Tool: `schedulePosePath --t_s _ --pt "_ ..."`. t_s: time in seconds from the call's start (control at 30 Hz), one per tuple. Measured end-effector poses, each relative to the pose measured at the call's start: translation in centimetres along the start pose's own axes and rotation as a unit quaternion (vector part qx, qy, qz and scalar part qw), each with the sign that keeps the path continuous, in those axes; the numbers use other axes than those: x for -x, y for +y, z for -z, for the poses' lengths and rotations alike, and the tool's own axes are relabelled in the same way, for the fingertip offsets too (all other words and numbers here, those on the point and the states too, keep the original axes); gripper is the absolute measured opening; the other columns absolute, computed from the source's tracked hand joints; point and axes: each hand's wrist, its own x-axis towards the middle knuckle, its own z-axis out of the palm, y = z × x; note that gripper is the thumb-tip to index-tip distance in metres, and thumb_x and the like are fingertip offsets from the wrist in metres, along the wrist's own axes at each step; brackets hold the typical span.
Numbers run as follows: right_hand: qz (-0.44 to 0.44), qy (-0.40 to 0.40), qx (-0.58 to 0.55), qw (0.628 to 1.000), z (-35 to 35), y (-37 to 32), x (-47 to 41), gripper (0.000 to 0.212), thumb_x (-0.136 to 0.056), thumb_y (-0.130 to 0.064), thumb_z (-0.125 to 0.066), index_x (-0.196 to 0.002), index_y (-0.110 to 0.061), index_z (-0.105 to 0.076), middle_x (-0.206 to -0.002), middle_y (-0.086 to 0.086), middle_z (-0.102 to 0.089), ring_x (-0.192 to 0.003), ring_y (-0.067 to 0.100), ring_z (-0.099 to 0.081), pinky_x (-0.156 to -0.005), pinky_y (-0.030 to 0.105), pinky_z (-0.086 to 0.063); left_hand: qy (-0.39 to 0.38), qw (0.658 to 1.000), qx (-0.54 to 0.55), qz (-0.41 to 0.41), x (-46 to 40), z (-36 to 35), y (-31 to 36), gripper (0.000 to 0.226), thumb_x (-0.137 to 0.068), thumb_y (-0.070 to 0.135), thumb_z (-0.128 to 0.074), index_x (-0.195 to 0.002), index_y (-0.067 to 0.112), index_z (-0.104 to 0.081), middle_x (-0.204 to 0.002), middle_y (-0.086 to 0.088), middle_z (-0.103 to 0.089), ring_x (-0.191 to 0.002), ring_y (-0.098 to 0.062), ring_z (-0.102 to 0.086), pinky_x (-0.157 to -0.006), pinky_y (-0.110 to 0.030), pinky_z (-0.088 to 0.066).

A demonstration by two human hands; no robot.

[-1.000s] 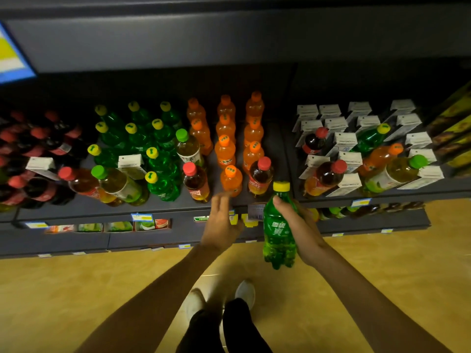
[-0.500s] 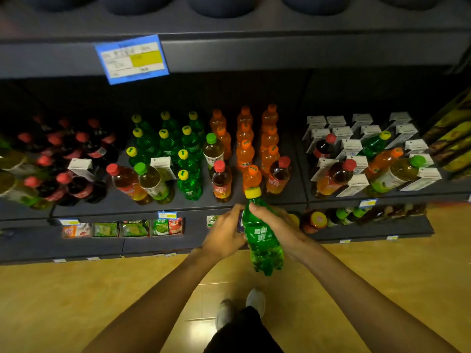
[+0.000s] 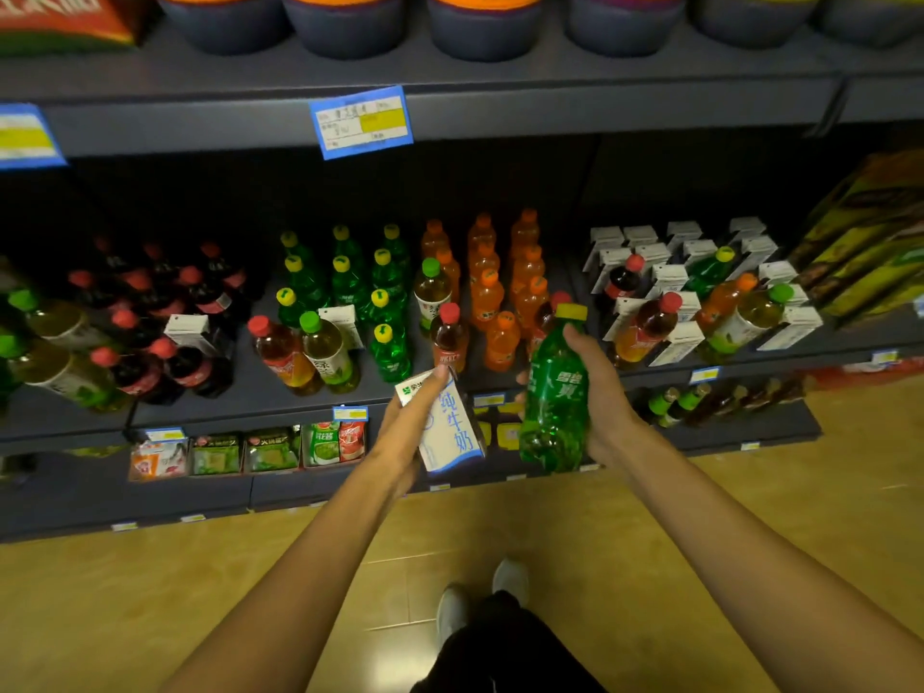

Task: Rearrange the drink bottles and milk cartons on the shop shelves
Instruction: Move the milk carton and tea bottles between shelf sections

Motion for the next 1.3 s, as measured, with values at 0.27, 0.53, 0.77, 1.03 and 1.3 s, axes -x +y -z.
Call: schedulePosePath --t_s 0.27,0.53,0.77,1.03,1.3 --pt "-0.05 0.021 -0.025 0.998 -1.0 2.4 1.0 0.062 -0.088 -0.067 -0.049 -0.083 -0.008 -0.065 -0.073 0.015 -0.067 -0.061 0.028 -0.061 -0.056 0.033 -0.054 0.011 1.0 -0.006 0.019 1.3 0.9 -1.0 0.101 -0.054 0.085 -0.065 -0.119 0.008 -0.068 -0.114 -0.025 -0.068 -0.107 -0.042 -0.066 -0.098 -0.06 -0.048" --pt "-0.105 0.027 0.015 0.994 -2.5 4.4 -0.2 0.068 -0.078 -0.071 -0.057 -0.088 -0.004 -0.067 -0.073 0.015 -0.066 -0.06 0.028 -0.063 -0.063 0.035 -0.052 0.027 0.998 -0.025 0.042 2.5 2.0 0.1 0.085 -0.074 0.07 -0.056 -0.126 0.003 -0.062 -0.112 -0.025 -0.069 -0.105 -0.042 -0.067 -0.097 -0.061 -0.048" --pt "-0.145 -0.021 0.033 0.989 -4.7 4.4 -3.0 0.071 -0.077 -0.072 -0.057 -0.088 -0.002 -0.066 -0.071 0.017 -0.064 -0.058 0.028 -0.062 -0.063 0.035 -0.05 0.074 0.995 0.024 0.065 2.0 4.0 1.1 0.081 -0.08 0.066 -0.056 -0.13 0.003 -0.06 -0.121 -0.027 -0.064 -0.1 -0.038 -0.065 -0.098 -0.052 -0.05" --pt "-0.199 -0.043 0.047 0.978 -5.3 5.1 -5.6 0.066 -0.084 -0.069 -0.051 -0.083 -0.004 -0.063 -0.066 0.013 -0.063 -0.055 0.026 -0.058 -0.061 0.034 -0.046 0.116 0.989 0.086 0.026 0.2 6.6 0.2 0.053 -0.09 0.056 -0.046 -0.106 0.009 -0.062 -0.089 -0.015 -0.068 -0.08 -0.029 -0.064 -0.086 -0.046 -0.054" --pt "-0.212 -0.024 0.066 0.975 -6.7 5.2 -7.3 0.07 -0.085 -0.068 -0.053 -0.092 0.001 -0.065 -0.07 0.016 -0.066 -0.057 0.028 -0.061 -0.063 0.035 -0.049 0.117 0.987 0.109 -0.023 -1.9 10.3 3.6 0.048 -0.096 0.044 -0.037 -0.069 0.015 -0.064 -0.059 -0.003 -0.059 -0.053 -0.018 -0.056 -0.052 -0.022 -0.05"
